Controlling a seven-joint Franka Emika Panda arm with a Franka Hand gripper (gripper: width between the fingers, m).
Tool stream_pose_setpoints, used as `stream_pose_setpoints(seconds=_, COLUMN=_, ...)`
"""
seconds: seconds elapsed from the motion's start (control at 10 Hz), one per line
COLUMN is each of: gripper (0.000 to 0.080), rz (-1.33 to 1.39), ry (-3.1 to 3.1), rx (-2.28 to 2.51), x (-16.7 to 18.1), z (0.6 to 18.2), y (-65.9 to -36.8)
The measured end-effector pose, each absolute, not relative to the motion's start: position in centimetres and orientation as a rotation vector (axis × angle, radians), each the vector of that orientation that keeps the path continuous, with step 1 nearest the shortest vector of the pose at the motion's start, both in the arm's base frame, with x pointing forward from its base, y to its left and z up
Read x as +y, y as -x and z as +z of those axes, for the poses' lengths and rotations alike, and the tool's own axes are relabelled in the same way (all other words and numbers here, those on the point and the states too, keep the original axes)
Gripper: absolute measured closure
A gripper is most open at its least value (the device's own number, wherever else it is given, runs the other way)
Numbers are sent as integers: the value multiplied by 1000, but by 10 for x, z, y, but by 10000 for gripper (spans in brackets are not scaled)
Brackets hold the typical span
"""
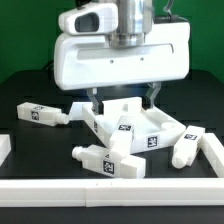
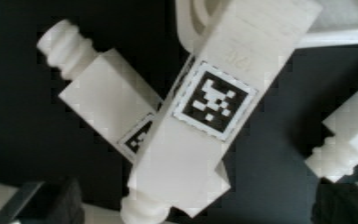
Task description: Assemble desk
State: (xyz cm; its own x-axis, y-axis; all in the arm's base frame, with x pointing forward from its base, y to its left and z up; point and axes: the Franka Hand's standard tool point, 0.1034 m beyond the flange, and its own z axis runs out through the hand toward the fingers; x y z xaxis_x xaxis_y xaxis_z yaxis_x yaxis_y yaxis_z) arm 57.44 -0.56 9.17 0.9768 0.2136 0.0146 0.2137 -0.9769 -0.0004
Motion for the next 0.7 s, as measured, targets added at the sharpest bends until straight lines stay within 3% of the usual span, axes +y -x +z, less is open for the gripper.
stream_pose_setpoints(seconds=0.4, gripper=150, rz=-22, ry=3116, rx=-387, x=-6, z=91, y=-574)
stream_pose_setpoints(seconds=0.7, gripper=150, rz=-18, ry=3132, rx=-95, x=-2, z=66, y=-566)
